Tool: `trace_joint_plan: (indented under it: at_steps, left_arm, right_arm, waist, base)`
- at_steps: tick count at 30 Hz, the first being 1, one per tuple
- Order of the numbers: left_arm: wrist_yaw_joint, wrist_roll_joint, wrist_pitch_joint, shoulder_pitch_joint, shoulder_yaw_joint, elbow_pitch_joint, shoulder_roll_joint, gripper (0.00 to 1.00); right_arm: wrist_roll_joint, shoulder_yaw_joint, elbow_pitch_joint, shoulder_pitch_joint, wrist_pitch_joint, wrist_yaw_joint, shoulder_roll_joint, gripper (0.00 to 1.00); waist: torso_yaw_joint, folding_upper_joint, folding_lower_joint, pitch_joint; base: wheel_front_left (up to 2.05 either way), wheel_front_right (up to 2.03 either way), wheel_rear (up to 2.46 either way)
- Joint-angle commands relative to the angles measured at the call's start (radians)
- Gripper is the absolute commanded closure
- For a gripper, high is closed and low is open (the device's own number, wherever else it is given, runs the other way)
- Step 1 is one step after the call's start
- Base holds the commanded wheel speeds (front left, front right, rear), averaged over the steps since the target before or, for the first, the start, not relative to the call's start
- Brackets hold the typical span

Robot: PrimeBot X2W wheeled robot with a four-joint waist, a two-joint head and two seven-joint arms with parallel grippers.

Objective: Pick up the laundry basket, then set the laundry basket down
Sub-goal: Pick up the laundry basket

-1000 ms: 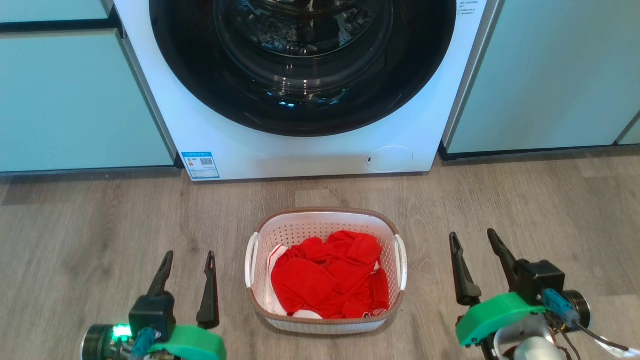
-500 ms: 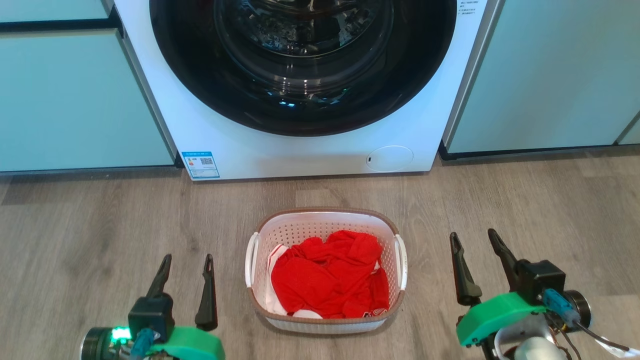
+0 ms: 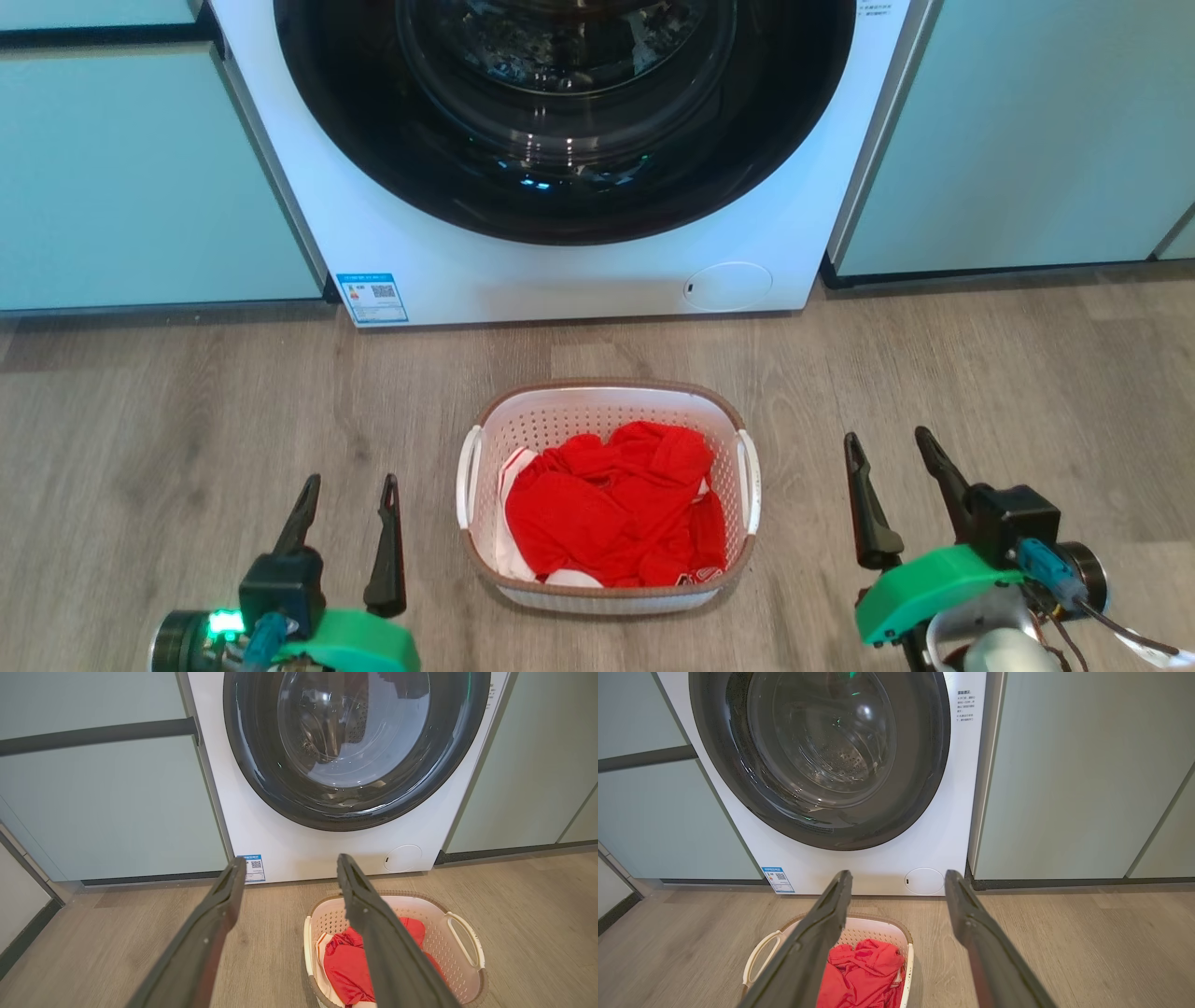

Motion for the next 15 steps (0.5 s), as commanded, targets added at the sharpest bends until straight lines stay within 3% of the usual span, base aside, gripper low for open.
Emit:
trace_joint_plan:
  at_steps: [1,8,15]
  left_arm:
    - [0.002,0.001,-0.010,-0.040,0.032,-0.034,-0.005,0.00]
    - [0.006,-0.010,-0.010,-0.070,0.023,-0.036,-0.005,0.00]
    - [-0.001,-0.045,-0.010,-0.159,0.018,-0.009,-0.005,0.00]
  right_arm:
    - [-0.005,0.019,-0.028,-0.047,-0.014,0.007,-0.011,0.00]
    - [-0.011,0.013,-0.025,-0.071,-0.014,0.007,-0.011,0.00]
    - [-0.028,-0.013,0.005,-0.155,-0.014,0.007,-0.011,0.00]
  waist:
    - [0.001,0.0000,0.0000,0.006]
    - [0.006,0.0000,0.0000,0.071]
    - [0.018,0.0000,0.0000,0.207]
  base:
    - [0.00,0.00,0.00]
    - [0.00,0.00,0.00]
    - [0.00,0.00,0.00]
